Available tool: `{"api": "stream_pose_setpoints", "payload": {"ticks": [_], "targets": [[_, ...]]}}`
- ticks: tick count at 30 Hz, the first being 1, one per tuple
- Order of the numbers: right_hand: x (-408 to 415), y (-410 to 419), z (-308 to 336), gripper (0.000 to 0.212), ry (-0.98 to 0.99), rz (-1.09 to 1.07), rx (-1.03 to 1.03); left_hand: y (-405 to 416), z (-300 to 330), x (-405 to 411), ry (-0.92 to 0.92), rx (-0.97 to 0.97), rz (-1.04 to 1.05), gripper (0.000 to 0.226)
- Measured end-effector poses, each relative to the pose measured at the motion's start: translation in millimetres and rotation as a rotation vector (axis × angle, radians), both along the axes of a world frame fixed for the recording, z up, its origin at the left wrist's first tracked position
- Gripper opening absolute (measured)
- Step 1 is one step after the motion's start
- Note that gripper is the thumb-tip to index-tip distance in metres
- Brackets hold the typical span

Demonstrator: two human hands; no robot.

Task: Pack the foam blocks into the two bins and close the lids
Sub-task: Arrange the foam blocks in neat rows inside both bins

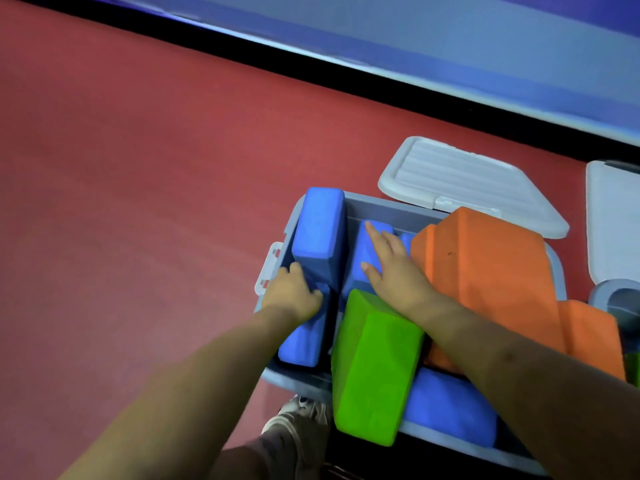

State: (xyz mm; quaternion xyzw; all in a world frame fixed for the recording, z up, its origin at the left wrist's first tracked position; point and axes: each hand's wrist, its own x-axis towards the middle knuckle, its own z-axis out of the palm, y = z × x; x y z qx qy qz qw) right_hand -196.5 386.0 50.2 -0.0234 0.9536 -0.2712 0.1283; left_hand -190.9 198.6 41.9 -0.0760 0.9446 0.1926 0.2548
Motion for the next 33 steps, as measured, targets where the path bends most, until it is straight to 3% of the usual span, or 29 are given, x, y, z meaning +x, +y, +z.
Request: {"api": "stream_pose_setpoints", "payload": {"ticks": [2, 5, 7, 10, 17, 20, 23, 28, 33], "targets": [[-0.3, -5.1, 8.9, 0.078, 0.111, 0.174, 0.127, 10.8, -13.5, 13.1, -0.054, -0.036, -0.029, 0.066], [-5.1, -15.3, 13.1, 0.092, 0.287, 0.410, 0.236, 15.6, -31.9, 22.7, -0.158, 0.002, 0.109, 0.105], [-10.1, -23.0, 11.4, 0.092, 0.281, 0.495, 0.294, 14.6, -40.8, 26.6, -0.201, 0.061, 0.165, 0.118], [-18.4, -34.0, 11.3, 0.086, 0.141, 0.550, 0.404, 12.2, -47.7, 30.7, -0.234, 0.090, 0.175, 0.120], [-25.5, -33.7, -5.1, 0.073, -0.107, 0.500, 0.406, -0.6, -41.1, 32.6, -0.239, 0.070, 0.072, 0.116], [-25.3, -19.1, -11.1, 0.068, -0.012, 0.514, 0.451, -2.3, -41.9, 31.0, -0.231, 0.054, 0.034, 0.116], [-23.2, -13.0, -17.4, 0.053, -0.120, 0.447, 0.397, -0.8, -39.4, 29.3, -0.237, 0.054, 0.019, 0.117], [-14.2, -2.5, -26.5, 0.040, -0.373, 0.034, 0.069, 7.9, -37.3, 21.1, 0.130, -0.043, -0.162, 0.087], [-14.6, -2.4, -20.2, 0.058, -0.758, -0.302, -0.235, 12.3, -38.9, 0.5, -0.035, 0.096, -0.276, 0.067]]}}
